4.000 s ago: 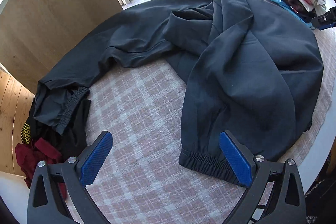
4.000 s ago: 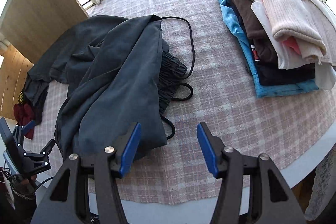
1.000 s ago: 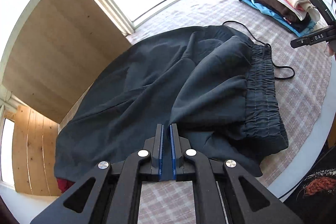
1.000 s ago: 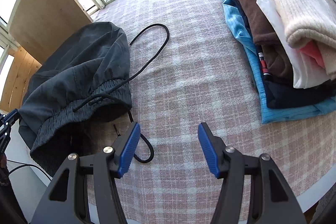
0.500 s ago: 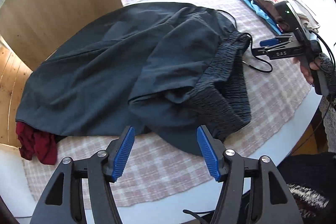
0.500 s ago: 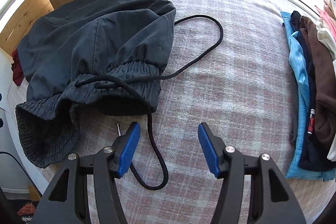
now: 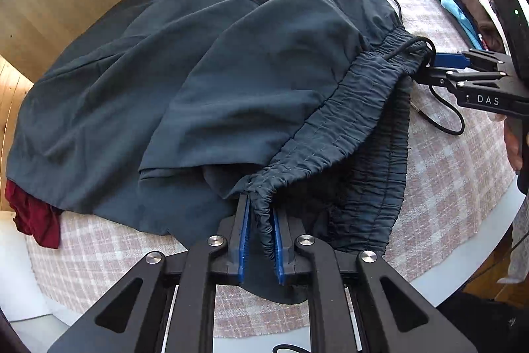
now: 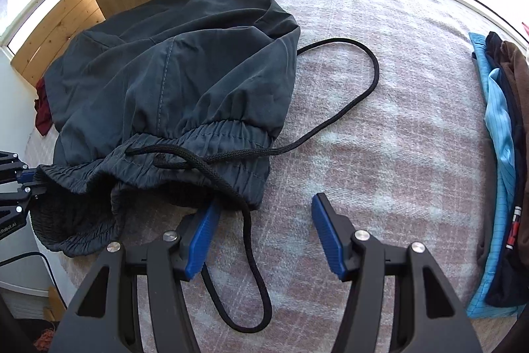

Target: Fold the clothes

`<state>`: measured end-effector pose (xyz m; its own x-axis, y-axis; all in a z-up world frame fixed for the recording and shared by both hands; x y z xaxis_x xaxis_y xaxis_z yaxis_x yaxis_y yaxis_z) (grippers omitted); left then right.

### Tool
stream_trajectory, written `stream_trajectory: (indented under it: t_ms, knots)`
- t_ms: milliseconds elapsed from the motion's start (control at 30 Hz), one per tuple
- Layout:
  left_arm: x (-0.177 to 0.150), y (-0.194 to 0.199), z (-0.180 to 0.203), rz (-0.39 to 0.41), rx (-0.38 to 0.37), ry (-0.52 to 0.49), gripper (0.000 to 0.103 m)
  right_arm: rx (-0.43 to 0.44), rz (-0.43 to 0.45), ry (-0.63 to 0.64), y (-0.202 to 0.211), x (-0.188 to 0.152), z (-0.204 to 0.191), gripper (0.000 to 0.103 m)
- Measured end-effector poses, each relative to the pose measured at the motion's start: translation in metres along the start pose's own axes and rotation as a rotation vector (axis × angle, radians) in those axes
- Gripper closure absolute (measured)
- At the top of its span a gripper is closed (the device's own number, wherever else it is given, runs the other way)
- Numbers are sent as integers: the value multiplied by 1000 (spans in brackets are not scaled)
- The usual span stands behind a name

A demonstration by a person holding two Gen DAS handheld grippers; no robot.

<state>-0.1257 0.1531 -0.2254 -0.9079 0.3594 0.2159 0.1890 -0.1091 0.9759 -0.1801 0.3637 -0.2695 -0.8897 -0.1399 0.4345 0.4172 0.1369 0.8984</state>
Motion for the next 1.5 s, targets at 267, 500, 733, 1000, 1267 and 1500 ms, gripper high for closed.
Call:
stream_trajectory:
  t_ms: [267, 500, 733, 1000, 1267, 1500]
  knots:
    - [-8, 27, -36, 45, 12, 78, 97, 9, 40, 16, -15, 27, -17, 46]
    - [-16, 53, -75, 109, -26, 179, 97, -61, -5, 133, -27, 37, -36, 43]
    - [-14, 45, -81, 106, -32, 158, 97, -42, -9, 182, -30, 42, -44, 58]
    - [-24, 71, -41, 124, -154, 13, 97, -29, -48, 322, 29, 65, -46, 96]
    - [-34, 114, 80, 115, -465, -308, 96, -258, 51, 416, 150, 83, 18, 97]
    - [-32, 131, 221, 62, -688, -649, 95, -416, 4, 345, 179, 51, 80, 97]
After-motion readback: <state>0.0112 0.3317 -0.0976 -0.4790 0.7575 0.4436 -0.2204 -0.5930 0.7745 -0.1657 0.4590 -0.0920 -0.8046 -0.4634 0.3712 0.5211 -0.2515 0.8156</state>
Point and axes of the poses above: each gripper's, at about its wrist camera, not at the fingertips, and y roughly against the way its jaws point, z to its right, x to its top, the point moved 4 cm from there along -y, roughly the way its jaws point, and after that the axes turned 8 degrees about -x, right-handed, at the moved point
